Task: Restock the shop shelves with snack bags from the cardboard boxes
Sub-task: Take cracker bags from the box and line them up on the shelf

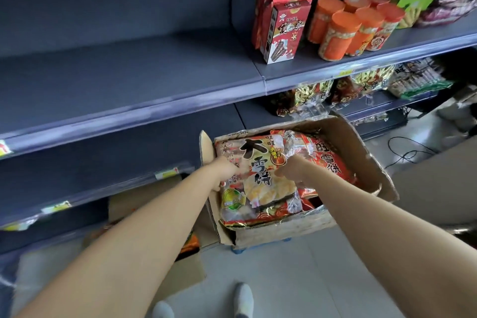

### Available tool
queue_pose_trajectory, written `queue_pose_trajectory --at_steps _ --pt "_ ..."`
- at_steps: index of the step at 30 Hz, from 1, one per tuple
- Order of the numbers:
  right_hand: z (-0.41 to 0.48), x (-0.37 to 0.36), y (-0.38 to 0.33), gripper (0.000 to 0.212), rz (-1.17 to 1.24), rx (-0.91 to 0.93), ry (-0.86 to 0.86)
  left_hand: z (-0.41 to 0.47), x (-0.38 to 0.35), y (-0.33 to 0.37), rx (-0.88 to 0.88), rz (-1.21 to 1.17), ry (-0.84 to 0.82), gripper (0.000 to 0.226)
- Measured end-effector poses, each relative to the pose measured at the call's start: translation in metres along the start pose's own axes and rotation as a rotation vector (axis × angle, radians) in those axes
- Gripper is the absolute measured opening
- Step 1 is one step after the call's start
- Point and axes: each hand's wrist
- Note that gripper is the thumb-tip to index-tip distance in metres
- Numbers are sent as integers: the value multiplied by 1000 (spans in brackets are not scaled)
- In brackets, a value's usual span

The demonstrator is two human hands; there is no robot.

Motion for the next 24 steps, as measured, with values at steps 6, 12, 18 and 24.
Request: queue_pose_trajectory --at_steps 6,12,18,24 --pt "7 1 -4 46 105 2 -85 18 -4 1 114 -123 20 58" --pt "8 8 8 59 303 -52 -144 28 -2 -2 161 -203 15 26" --pt "38 8 29 120 589 -96 -209 16 -5 1 155 -231 -12 33" --pt "-16 50 16 53 627 26 -234 -11 3 11 79 -310 -87 46"
Point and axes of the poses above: each hand's wrist, its own z-axis towards the middle knuckle, its own x-axis out of the back of the hand, y = z × x, and after that the axes turned 9 degrees about y, right-handed
